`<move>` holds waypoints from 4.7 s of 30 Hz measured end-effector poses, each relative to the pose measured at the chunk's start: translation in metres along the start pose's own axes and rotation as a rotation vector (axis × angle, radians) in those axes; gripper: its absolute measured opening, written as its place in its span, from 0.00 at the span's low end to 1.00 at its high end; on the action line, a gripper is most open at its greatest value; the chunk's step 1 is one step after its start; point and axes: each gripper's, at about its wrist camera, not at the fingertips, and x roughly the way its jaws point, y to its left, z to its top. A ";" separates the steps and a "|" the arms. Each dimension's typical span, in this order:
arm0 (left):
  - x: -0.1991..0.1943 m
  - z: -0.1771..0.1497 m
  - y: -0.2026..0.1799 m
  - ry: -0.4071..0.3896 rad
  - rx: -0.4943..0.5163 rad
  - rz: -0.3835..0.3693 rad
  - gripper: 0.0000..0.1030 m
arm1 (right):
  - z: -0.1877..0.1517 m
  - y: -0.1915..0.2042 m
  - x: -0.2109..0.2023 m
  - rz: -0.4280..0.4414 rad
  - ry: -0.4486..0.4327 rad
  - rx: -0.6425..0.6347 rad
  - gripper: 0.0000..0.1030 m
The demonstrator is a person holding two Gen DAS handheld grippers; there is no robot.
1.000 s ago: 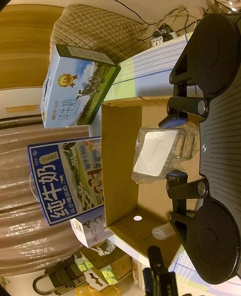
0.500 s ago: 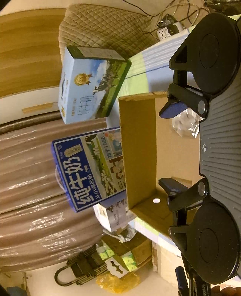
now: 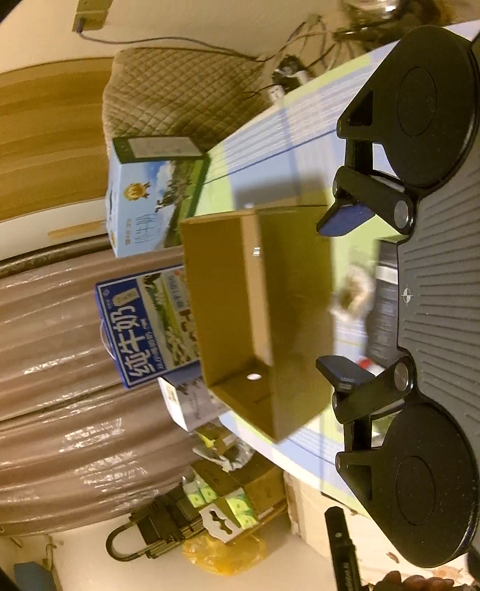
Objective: Organize objects
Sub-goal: 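Withdraw both tools from the box back over the remaining items, then grasp the black FLYCO box with the right tool, then grasp the silver foil bag with the left tool while the right tool holds the black box, then carry the foil bag and black box into the cardboard box, open the left tool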
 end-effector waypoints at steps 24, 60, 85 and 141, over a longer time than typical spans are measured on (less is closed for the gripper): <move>-0.068 -0.090 0.024 0.126 -0.087 0.008 0.98 | -0.062 0.019 -0.045 -0.005 0.063 -0.189 0.67; 0.020 -0.088 -0.001 0.294 -0.075 -0.032 0.99 | -0.048 0.034 0.109 0.166 0.375 -0.936 0.67; 0.080 -0.088 0.006 0.372 -0.182 -0.037 0.98 | -0.052 0.031 0.149 0.185 0.504 -0.831 0.39; 0.063 -0.101 0.002 0.533 0.178 -0.075 0.34 | -0.079 0.019 0.072 0.083 0.419 -0.435 0.39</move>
